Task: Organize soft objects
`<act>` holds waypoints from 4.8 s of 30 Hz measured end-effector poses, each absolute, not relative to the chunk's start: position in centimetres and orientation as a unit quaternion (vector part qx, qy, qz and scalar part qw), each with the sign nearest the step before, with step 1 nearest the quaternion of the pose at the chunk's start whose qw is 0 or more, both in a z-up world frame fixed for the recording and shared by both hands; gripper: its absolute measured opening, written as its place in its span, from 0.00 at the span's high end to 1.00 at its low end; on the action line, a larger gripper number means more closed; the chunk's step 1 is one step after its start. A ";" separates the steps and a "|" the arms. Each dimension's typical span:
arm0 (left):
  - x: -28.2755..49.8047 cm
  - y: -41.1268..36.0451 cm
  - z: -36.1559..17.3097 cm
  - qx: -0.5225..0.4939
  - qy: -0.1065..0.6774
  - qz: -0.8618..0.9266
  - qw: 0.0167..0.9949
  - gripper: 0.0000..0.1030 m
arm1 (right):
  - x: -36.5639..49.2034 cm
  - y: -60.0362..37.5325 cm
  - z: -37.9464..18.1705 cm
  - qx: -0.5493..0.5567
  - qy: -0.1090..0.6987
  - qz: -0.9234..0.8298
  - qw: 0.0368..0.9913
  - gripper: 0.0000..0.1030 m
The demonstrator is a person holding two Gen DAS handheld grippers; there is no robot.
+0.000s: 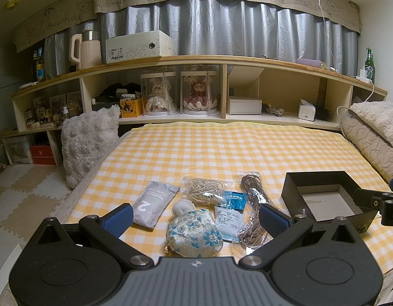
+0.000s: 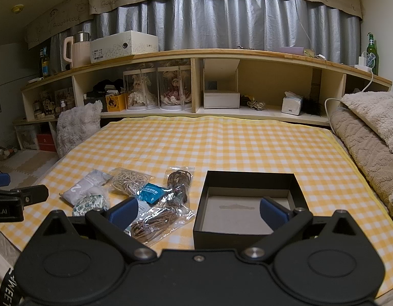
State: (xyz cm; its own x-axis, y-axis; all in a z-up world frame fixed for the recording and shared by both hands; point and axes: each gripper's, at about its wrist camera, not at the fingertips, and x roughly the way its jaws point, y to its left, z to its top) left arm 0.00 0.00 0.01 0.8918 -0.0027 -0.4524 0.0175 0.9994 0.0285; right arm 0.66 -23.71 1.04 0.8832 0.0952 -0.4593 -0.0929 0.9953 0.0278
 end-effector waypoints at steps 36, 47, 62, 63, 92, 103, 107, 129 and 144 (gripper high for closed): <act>0.0 0.0 0.0 0.015 0.233 -0.006 0.972 0.00 | 0.7 -23.8 0.9 0.002 0.237 0.048 0.970 0.00; 0.0 0.0 0.0 0.015 0.233 -0.006 0.972 0.00 | 0.6 -23.6 1.0 0.002 0.237 0.049 0.970 0.00; 1.7 -1.3 0.8 0.010 0.240 -0.015 0.971 0.00 | 1.7 -23.7 1.8 0.017 0.229 0.054 0.972 0.00; 1.9 -1.4 1.0 0.010 0.239 -0.011 0.971 0.00 | 2.1 -23.6 1.9 0.017 0.228 0.057 0.972 0.00; 14.0 3.0 -2.5 0.035 0.334 -0.057 0.940 0.00 | 18.1 -21.6 -1.8 0.268 0.387 0.067 0.880 0.00; 16.5 3.3 -8.0 0.015 0.478 -0.058 0.876 0.00 | 19.9 -18.3 -8.6 0.277 0.504 0.039 0.817 0.01; 17.3 3.7 -9.1 -0.023 0.504 -0.048 0.862 0.00 | 19.8 -16.8 -9.0 0.237 0.504 0.024 0.830 0.01; 18.0 2.2 -10.4 0.013 0.513 -0.046 0.857 0.02 | 19.4 -17.0 -12.5 0.323 0.500 -0.048 0.802 0.15; 17.9 2.6 -10.3 -0.001 0.511 -0.037 0.859 0.09 | 17.3 -16.9 -12.7 0.258 0.480 -0.033 0.838 0.54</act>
State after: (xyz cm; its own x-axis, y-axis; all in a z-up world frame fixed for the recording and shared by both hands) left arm 17.88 2.62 -10.34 0.4760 -0.0653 -0.8770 0.0633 0.9972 -0.0399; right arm 17.34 -16.92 -12.72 0.5372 0.1934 -0.8210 0.3025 0.8644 0.4016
